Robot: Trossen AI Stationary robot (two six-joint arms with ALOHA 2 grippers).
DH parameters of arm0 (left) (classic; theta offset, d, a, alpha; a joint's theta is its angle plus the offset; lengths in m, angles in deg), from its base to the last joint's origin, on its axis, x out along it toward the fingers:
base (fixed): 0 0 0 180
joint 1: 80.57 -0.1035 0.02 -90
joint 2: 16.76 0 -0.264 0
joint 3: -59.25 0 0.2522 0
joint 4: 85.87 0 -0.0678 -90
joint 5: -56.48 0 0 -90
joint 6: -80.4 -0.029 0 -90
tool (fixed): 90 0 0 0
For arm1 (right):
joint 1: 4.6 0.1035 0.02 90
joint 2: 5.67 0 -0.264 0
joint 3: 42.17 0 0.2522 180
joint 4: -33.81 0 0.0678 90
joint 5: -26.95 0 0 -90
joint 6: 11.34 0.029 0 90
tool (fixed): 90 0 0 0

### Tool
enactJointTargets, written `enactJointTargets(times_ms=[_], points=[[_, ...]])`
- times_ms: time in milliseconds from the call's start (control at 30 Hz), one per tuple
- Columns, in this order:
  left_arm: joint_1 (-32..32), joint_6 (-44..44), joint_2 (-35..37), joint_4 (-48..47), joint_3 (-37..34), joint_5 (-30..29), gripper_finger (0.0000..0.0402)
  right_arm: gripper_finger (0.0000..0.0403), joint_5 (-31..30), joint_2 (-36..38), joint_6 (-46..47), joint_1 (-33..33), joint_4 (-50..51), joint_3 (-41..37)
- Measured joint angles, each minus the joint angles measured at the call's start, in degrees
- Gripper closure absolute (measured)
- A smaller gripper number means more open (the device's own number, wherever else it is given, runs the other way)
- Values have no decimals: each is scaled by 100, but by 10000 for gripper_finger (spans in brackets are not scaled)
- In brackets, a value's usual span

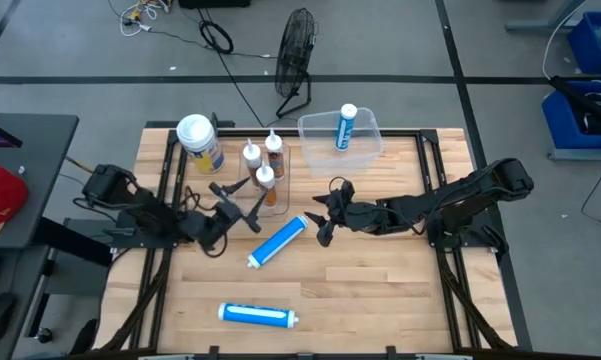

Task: Pick & place silicon tubes, Sealant and Lysol wipes
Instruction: Put the top blue sealant into the white bin

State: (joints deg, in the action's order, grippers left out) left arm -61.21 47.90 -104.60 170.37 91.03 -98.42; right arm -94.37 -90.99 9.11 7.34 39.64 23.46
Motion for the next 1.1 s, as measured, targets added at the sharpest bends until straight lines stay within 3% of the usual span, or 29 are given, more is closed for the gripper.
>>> enactJointTargets(times_ms=[267,500,667,933,1100], points=[[1532,-829,420,3,2,-998,95,158,1088,0,-474,-139,-11,0],[2718,-800,475,-3,2,-2090,95,158,2047,0,-1417,-281,-52,0],[3271,-759,470,-3,19,-2453,95,154,2089,-274,-1717,-267,94,152],[3518,-1157,468,-3,428,-2513,95,125,1995,-1733,-2593,-146,1868,1834],[3672,-1034,464,-63,384,-2513,95,122,1970,-2392,-3360,-80,2362,2597]])
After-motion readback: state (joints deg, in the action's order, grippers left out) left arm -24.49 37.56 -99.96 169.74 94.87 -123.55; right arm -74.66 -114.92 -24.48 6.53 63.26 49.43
